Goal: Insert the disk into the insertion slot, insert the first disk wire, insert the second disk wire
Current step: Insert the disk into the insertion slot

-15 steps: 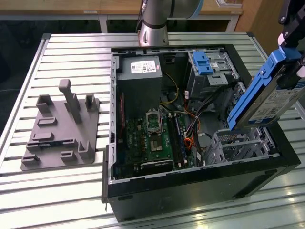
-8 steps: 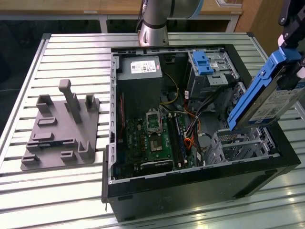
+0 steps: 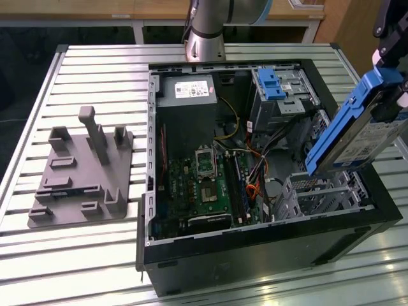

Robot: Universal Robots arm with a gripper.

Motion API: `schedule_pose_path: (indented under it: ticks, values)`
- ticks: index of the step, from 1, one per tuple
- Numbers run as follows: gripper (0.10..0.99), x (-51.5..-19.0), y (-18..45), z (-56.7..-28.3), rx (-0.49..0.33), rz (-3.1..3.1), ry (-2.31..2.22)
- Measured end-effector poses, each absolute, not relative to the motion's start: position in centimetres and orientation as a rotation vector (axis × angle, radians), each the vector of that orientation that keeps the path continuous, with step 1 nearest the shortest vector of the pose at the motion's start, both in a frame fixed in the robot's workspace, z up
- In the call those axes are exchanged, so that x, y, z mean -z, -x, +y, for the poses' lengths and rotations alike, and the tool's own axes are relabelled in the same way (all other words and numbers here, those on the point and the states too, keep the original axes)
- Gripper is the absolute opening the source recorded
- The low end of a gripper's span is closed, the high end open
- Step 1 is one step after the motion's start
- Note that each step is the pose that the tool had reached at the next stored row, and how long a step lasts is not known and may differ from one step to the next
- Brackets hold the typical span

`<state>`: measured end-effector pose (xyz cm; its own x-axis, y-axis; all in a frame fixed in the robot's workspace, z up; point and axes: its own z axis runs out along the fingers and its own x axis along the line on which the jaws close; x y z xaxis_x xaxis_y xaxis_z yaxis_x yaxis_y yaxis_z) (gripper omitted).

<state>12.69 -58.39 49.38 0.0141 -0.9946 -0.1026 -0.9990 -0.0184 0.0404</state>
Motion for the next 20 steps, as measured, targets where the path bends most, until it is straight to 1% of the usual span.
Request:
schedule_pose_path:
  ticks: [20]
  values:
    - [0.365,-48.1,-13.0,-57.7,-0.158,2.152,2.225]
